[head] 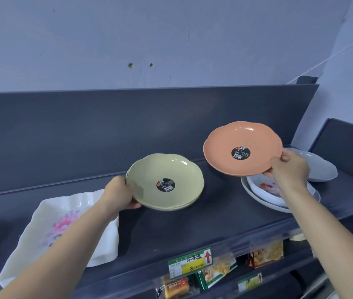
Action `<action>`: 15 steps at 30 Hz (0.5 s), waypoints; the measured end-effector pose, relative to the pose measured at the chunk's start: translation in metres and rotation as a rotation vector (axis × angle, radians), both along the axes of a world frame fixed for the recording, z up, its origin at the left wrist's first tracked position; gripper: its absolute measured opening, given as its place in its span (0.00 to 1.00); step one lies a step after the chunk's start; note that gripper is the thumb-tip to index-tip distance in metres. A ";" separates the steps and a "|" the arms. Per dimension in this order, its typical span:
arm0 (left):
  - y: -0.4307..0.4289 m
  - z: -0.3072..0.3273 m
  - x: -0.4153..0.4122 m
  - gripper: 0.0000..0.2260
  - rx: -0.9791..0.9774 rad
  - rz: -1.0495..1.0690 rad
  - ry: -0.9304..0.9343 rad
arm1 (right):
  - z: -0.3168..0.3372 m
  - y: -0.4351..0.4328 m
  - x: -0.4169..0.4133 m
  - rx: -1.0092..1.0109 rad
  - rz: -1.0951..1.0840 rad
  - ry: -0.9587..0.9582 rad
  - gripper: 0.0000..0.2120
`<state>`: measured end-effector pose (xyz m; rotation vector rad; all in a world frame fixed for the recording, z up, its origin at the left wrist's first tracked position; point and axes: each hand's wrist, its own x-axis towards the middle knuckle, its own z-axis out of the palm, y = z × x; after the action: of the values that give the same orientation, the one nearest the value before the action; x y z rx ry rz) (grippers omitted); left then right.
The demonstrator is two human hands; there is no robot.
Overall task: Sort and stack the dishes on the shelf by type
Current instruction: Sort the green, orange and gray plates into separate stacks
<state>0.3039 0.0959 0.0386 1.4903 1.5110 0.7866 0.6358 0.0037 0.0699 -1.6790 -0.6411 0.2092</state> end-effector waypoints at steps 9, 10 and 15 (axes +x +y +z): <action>0.005 -0.012 0.023 0.16 -0.078 -0.066 0.369 | -0.002 -0.012 0.002 -0.015 0.051 0.034 0.18; 0.005 -0.009 0.025 0.16 -0.110 -0.066 0.424 | -0.003 -0.012 0.003 -0.016 0.060 0.045 0.17; 0.013 -0.008 0.027 0.09 0.010 -0.160 0.820 | -0.004 -0.008 0.009 -0.018 0.100 0.029 0.16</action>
<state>0.3313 0.1093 0.0304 2.0434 1.9149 0.0568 0.6443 -0.0045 0.0659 -1.6595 -0.7038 0.3105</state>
